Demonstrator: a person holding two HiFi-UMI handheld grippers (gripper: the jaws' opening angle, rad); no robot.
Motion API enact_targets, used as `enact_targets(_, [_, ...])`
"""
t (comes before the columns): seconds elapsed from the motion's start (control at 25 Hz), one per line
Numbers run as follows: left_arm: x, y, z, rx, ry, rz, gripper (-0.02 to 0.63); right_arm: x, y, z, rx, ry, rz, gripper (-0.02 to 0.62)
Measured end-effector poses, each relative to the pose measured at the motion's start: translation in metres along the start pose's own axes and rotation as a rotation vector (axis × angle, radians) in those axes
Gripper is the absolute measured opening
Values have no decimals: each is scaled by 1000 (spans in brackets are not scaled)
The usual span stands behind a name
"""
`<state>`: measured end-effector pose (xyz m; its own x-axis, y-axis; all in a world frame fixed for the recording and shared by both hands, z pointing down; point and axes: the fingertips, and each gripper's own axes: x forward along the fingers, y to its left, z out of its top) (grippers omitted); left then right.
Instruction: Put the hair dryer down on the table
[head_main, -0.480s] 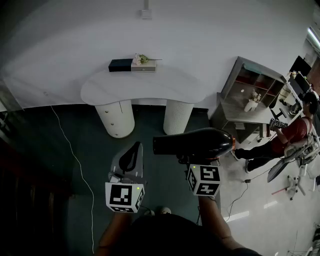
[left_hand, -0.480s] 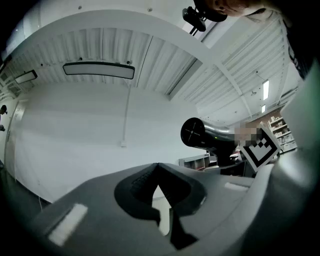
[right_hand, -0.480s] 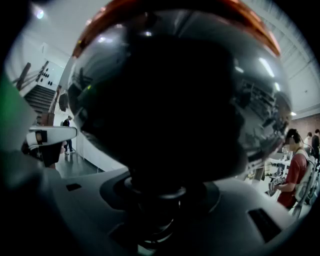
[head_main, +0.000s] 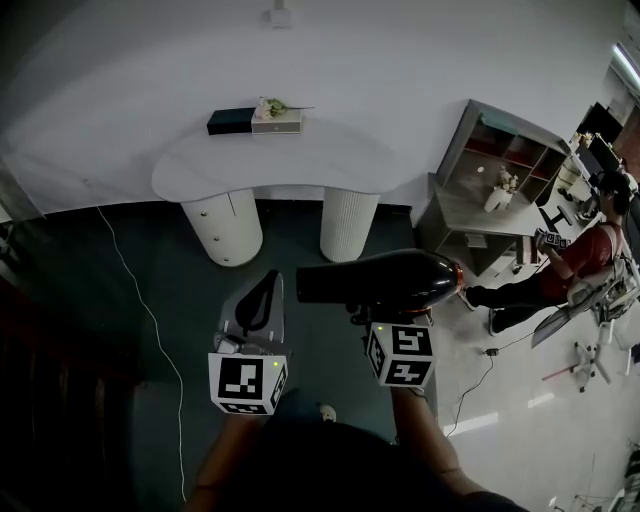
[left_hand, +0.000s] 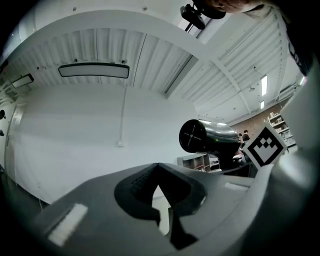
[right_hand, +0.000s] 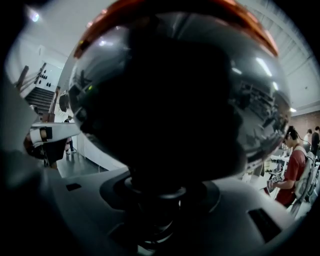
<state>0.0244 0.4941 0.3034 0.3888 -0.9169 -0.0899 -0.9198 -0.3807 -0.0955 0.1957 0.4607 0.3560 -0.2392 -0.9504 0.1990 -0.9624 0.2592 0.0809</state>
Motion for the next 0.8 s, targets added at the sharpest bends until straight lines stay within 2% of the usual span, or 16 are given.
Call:
enact_targets(0.4, [38, 24, -20, -20, 13, 7, 6, 39, -1, -7, -35, 49, 2, 219])
enact_targets(0.8, [134, 116, -42, -16, 2, -21, 7, 168, 16, 19, -26, 35, -20, 219])
